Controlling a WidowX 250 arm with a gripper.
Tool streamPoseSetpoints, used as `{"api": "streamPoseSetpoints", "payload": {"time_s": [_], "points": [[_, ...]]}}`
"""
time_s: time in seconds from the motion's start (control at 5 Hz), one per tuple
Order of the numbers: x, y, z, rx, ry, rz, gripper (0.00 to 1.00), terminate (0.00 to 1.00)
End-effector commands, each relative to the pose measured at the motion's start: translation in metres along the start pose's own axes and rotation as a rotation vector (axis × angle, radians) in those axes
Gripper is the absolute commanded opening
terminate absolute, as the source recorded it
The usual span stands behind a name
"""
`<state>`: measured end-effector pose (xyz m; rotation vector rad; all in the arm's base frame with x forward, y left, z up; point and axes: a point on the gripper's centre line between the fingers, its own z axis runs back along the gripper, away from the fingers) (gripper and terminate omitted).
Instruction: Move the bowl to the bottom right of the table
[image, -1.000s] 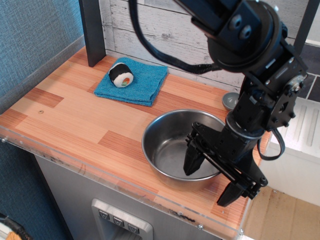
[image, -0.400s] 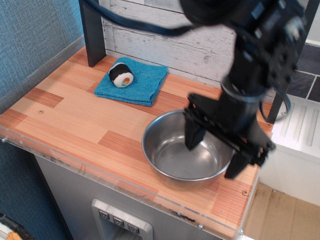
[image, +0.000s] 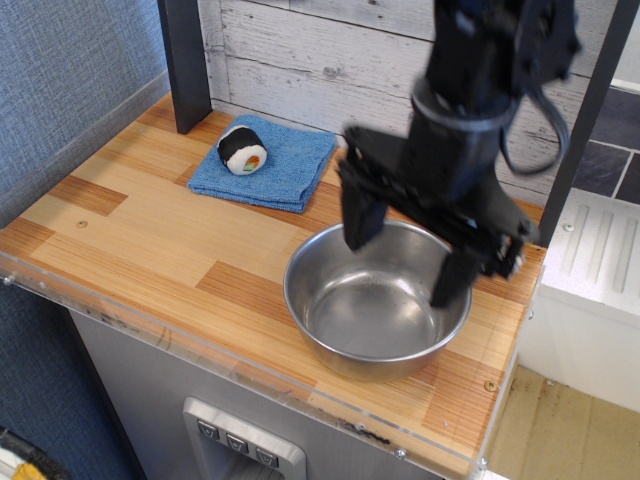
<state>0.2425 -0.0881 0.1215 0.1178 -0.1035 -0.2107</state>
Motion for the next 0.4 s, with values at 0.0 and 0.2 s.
{"api": "streamPoseSetpoints", "payload": {"time_s": [0.0, 0.2], "points": [[-0.0010, -0.0003, 0.0107, -0.010, -0.049, 0.001, 1.00, 0.00], [-0.0010, -0.0003, 0.0107, -0.010, -0.049, 0.001, 1.00, 1.00]]}}
